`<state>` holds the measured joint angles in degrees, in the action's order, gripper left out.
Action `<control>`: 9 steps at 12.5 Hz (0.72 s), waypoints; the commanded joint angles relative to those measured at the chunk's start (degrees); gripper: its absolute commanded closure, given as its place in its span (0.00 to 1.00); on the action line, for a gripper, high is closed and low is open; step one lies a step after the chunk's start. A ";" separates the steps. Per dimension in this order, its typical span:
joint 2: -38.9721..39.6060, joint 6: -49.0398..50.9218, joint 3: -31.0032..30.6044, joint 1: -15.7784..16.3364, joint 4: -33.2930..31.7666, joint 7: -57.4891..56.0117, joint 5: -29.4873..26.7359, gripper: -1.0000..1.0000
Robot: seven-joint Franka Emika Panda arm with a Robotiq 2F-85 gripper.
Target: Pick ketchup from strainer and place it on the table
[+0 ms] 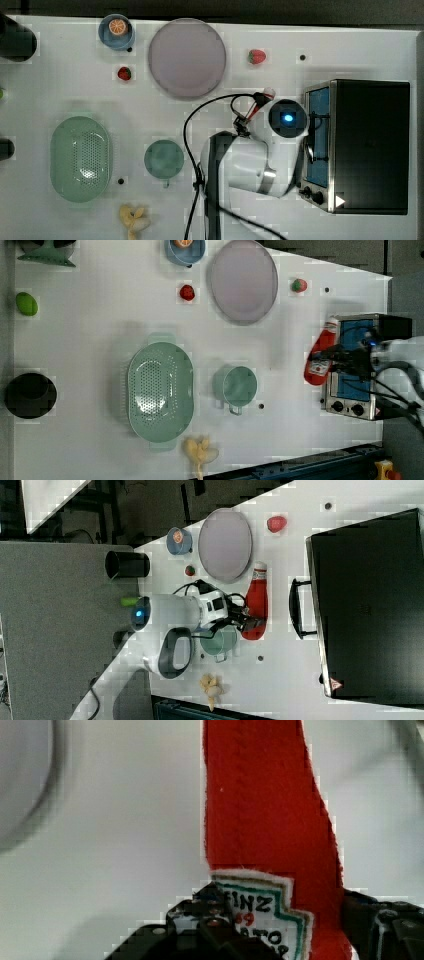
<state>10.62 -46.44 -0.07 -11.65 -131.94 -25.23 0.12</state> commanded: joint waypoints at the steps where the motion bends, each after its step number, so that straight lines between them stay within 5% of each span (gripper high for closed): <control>1: 4.74 -4.89 -2.82 3.78 -1.29 -3.86 -0.38 0.37; 5: 10.70 -10.24 -2.70 3.73 -1.30 -3.82 -0.38 0.35; 8: 10.13 -10.70 -2.65 3.74 -1.19 -3.77 -0.40 0.03; 9: 8.42 -10.20 -2.75 3.74 -0.95 -3.63 -0.42 0.00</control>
<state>21.50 -56.37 -3.34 -7.55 -133.73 -26.72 0.22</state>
